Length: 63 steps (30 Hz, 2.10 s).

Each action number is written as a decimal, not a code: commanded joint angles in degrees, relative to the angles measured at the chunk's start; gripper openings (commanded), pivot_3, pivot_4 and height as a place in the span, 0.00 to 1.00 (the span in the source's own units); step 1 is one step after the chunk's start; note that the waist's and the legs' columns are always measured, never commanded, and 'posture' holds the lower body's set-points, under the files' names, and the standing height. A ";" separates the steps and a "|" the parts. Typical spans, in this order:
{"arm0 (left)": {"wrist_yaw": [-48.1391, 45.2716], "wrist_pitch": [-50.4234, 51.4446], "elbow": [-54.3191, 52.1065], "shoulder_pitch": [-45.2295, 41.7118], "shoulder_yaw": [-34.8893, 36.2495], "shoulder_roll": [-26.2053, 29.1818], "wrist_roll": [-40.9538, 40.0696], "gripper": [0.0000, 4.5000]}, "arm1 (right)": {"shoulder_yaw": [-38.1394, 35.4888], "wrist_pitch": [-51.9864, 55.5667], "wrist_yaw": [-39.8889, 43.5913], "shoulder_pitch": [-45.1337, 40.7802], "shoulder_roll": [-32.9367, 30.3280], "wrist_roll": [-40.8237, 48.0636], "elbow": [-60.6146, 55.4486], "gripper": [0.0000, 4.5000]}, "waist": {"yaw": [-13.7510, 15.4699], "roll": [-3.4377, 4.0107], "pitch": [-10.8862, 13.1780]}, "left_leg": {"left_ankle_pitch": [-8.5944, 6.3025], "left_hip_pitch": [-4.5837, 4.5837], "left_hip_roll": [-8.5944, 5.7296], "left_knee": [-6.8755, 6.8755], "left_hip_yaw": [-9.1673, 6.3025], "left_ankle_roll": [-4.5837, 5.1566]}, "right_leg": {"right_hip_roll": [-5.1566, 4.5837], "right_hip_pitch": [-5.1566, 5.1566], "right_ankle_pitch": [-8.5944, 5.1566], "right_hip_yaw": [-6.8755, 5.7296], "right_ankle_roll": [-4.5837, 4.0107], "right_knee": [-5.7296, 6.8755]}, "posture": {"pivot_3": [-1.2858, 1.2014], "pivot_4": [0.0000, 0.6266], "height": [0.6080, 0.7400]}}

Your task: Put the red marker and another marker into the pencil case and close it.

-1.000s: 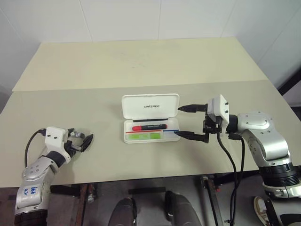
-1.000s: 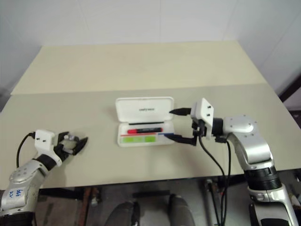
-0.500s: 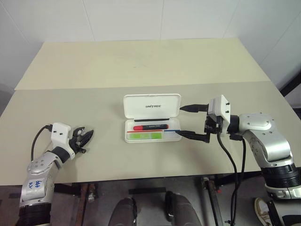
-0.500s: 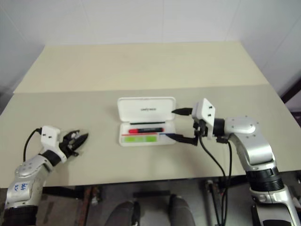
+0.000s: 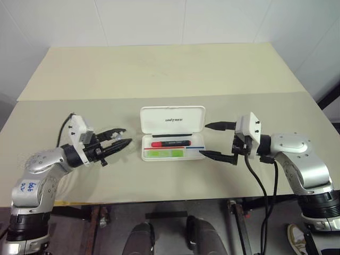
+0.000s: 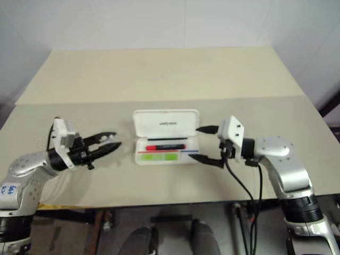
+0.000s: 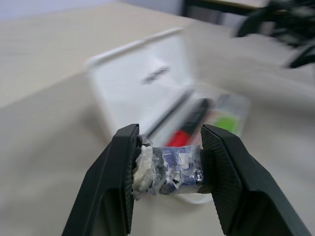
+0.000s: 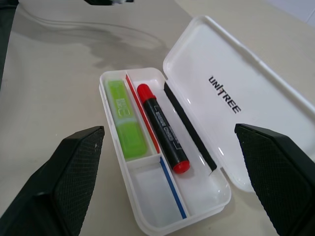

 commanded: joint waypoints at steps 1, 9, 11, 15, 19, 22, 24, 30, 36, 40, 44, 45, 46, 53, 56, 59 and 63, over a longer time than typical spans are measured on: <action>-5.36 0.41 -2.03 -3.66 -2.04 1.76 -2.35 0.36 | -2.69 -0.86 -1.90 0.91 -0.58 0.46 -3.61 1.00 | 0.06 0.00 0.00 | 0.00 -0.01 -0.01 0.02 -0.01 0.00 | 0.01 0.00 0.00 0.00 0.00 0.00 | 0.52 0.24 1.00; -10.05 0.12 2.94 -13.80 -9.60 0.26 0.36 0.36 | -5.18 0.01 -5.29 5.63 -1.20 0.82 -7.53 1.00 | 0.09 0.00 0.00 | 0.00 -0.02 -0.03 0.03 0.01 0.00 | 0.07 0.02 0.00 0.03 0.01 -0.02 | 0.52 0.24 1.00; -11.82 -0.78 5.74 -17.30 -12.79 -0.91 2.12 0.36 | -6.03 0.43 -6.44 7.13 -1.35 0.96 -8.91 1.00 | 0.32 0.00 0.00 | 0.01 -0.01 -0.05 0.07 0.01 0.00 | 0.10 0.04 0.00 0.02 0.02 -0.01 | 0.52 0.24 1.00; -12.42 -5.02 12.45 -22.34 -18.21 -5.38 7.63 0.36 | -7.76 1.62 -7.99 10.16 -1.95 1.34 -11.87 1.00 | 0.98 -0.01 0.00 | 0.01 -0.01 -0.06 0.16 0.01 0.01 | 0.12 0.10 0.03 0.03 0.06 -0.03 | 0.52 0.24 1.00; -12.57 -8.02 16.28 -24.34 -21.13 -8.41 11.44 0.36 | -9.42 2.92 -8.97 12.21 -2.69 1.71 -14.15 1.00 | 1.14 -0.01 0.00 | 0.00 -0.02 -0.06 0.15 0.03 0.01 | 0.14 0.06 0.03 0.06 0.06 -0.02 | 0.52 0.24 1.00; -12.58 -10.57 19.65 -25.60 -23.87 -12.22 13.91 0.36 | -11.19 4.04 -9.94 14.52 -3.38 2.22 -16.29 1.00 | 1.36 0.00 0.00 | 0.00 -0.02 -0.04 0.15 0.01 0.01 | 0.15 0.06 0.03 0.05 0.06 -0.02 | 0.52 0.24 1.00; -12.47 -11.98 21.27 -26.09 -24.84 -13.89 15.45 0.36 | -12.16 4.77 -10.51 15.86 -3.74 2.61 -17.67 1.00 | 1.48 -0.01 0.00 | 0.00 -0.02 -0.05 0.18 0.01 0.02 | 0.14 0.09 0.03 0.05 0.06 -0.03 | 0.52 0.24 1.00; -11.71 -14.58 24.82 -28.16 -26.15 -18.20 18.27 0.36 | -13.55 6.11 -11.62 17.70 -4.34 3.32 -19.82 1.00 | 1.45 -0.01 0.00 | -0.01 -0.04 -0.06 0.25 -0.01 0.04 | 0.14 0.11 0.04 0.05 0.09 -0.03 | 0.52 0.24 1.00; -9.22 -15.90 28.03 -30.34 -27.32 -22.99 21.17 0.36 | -14.01 6.81 -12.47 18.64 -4.34 3.58 -21.09 1.00 | 1.45 -0.02 0.00 | 0.00 -0.04 -0.06 0.26 -0.02 0.05 | 0.14 0.13 0.05 0.06 0.09 -0.03 | 0.52 0.24 1.00; -8.96 -16.29 29.42 -31.49 -27.61 -25.00 22.17 0.36 | -13.76 7.05 -12.96 18.59 -4.12 3.59 -21.42 1.00 | 1.37 -0.02 0.01 | 0.00 -0.04 -0.06 0.27 -0.02 0.06 | 0.15 0.12 0.05 0.05 0.10 -0.03 | 0.52 0.24 1.00; -9.10 -16.90 30.64 -31.88 -27.89 -25.74 23.19 0.36 | -13.75 7.22 -13.20 18.46 -4.07 3.64 -21.55 1.00 | 1.40 -0.02 0.01 | 0.00 -0.04 -0.06 0.26 -0.02 0.06 | 0.14 0.13 0.05 0.05 0.10 -0.03 | 0.52 0.24 1.00; -9.01 -17.17 31.13 -32.01 -27.97 -26.02 23.51 0.36 | -13.75 7.24 -13.26 18.46 -4.05 3.63 -21.59 1.00 | 1.41 -0.02 0.01 | 0.00 -0.04 -0.06 0.26 -0.02 0.06 | 0.14 0.12 0.05 0.06 0.10 -0.03 | 0.52 0.24 1.00; -8.83 -17.46 31.83 -32.20 -28.04 -26.41 23.84 0.36 | -13.71 7.25 -13.36 18.50 -3.99 3.58 -21.66 1.00 | 1.42 -0.02 0.01 | 0.00 -0.04 -0.07 0.27 -0.02 0.06 | 0.14 0.13 0.05 0.05 0.10 -0.03 | 0.52 0.24 1.00; -8.93 -19.13 36.15 -32.32 -28.39 -28.58 25.55 0.36 | -13.99 7.39 -13.91 18.99 -3.89 3.59 -22.26 1.00 | 1.43 -0.02 0.01 | 0.00 -0.04 -0.07 0.28 -0.03 0.07 | 0.14 0.13 0.06 0.05 0.11 -0.03 | 0.52 0.24 1.00; -8.99 -19.76 37.05 -32.39 -28.35 -29.01 25.90 0.36 | -14.04 7.47 -14.12 19.11 -3.95 3.67 -22.43 1.00 | 1.43 -0.02 0.01 | 0.00 -0.04 -0.07 0.27 -0.03 0.07 | 0.15 0.13 0.06 0.05 0.11 -0.03 | 0.52 0.24 1.00; -8.92 -19.90 38.12 -32.68 -28.56 -29.89 26.21 0.36 | -14.20 7.54 -14.38 19.40 -3.98 3.69 -22.71 1.00 | 1.43 -0.02 0.01 | 0.00 -0.04 -0.07 0.28 -0.03 0.07 | 0.14 0.13 0.06 0.05 0.11 -0.03 | 0.52 0.24 1.00; -9.15 -19.17 39.71 -33.04 -28.40 -30.46 26.36 0.36 | -14.32 7.69 -14.74 19.59 -3.97 3.72 -23.05 1.00 | 1.43 -0.02 0.01 | 0.00 -0.04 -0.07 0.28 -0.03 0.07 | 0.14 0.13 0.06 0.05 0.11 -0.03 | 0.52 0.24 1.00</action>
